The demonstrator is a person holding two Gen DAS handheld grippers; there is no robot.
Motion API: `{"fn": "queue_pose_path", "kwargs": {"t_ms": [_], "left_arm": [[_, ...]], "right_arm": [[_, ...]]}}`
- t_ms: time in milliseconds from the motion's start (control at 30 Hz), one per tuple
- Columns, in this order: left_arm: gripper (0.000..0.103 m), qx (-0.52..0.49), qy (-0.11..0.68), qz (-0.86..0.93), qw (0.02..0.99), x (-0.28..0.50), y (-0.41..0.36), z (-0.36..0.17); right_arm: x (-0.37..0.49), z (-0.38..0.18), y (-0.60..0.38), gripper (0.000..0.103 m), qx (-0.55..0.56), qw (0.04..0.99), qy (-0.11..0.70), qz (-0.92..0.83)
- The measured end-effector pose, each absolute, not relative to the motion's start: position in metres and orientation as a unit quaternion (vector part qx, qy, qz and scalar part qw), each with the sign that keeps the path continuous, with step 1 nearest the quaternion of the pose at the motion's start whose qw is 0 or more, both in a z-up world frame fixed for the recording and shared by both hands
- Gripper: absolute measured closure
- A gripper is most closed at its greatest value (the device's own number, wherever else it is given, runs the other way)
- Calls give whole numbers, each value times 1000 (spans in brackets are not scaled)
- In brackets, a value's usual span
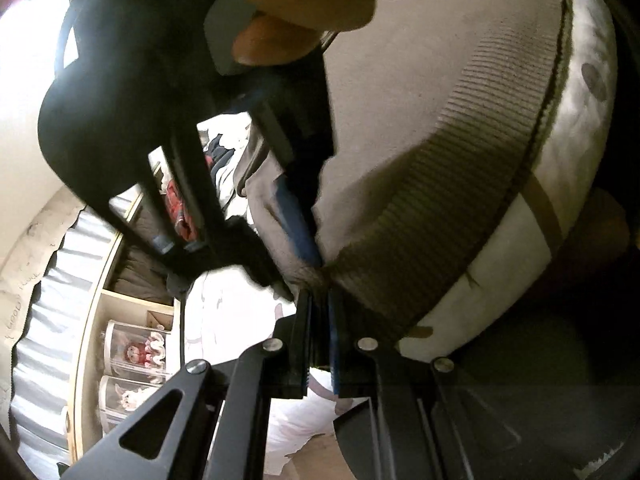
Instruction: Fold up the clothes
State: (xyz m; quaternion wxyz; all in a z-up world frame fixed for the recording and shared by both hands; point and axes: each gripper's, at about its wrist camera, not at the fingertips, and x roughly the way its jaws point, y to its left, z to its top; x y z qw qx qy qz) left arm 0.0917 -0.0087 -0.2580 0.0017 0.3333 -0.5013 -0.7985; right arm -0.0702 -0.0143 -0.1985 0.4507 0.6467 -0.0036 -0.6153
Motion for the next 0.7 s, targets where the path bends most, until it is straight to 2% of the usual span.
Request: {"fn": "queue_pose_path", "kwargs": {"t_ms": [67,100,167,200,300,333,467,567,700], "left_arm": [[90,340,-490,-803,11,91,-13,-253],[85,346,-481,-805,20,89,-17,-250],[42,351,-470,-809,33,87,-22,-246],[38,348,-469,-811,39,85,-24,-244],[38,362,-446,-818,36,72,-30,-240],[41,374,-426,-823,27,68,-33,-238],[84,437,-271,-857,-20,44,-65,-225],[96,469,-152,-868,-52,28,-94,-214],[97,478,-14,-874,-87,18,-140,-201]], "right_arm": [[-72,-197,-14,93,641,457,-11,-616],[-72,-195,-14,93,637,462,-15,-617],[-72,-190,-15,93,630,471,-19,-617],[-73,-189,-16,93,627,473,-18,-618],[-72,-186,-18,94,623,478,-16,-619],[-72,-185,-18,94,622,479,-15,-619],[-73,-185,-16,94,622,482,-15,-617],[-74,-186,-15,94,625,482,-10,-614],[-79,-172,-14,93,606,495,17,-622]]}}
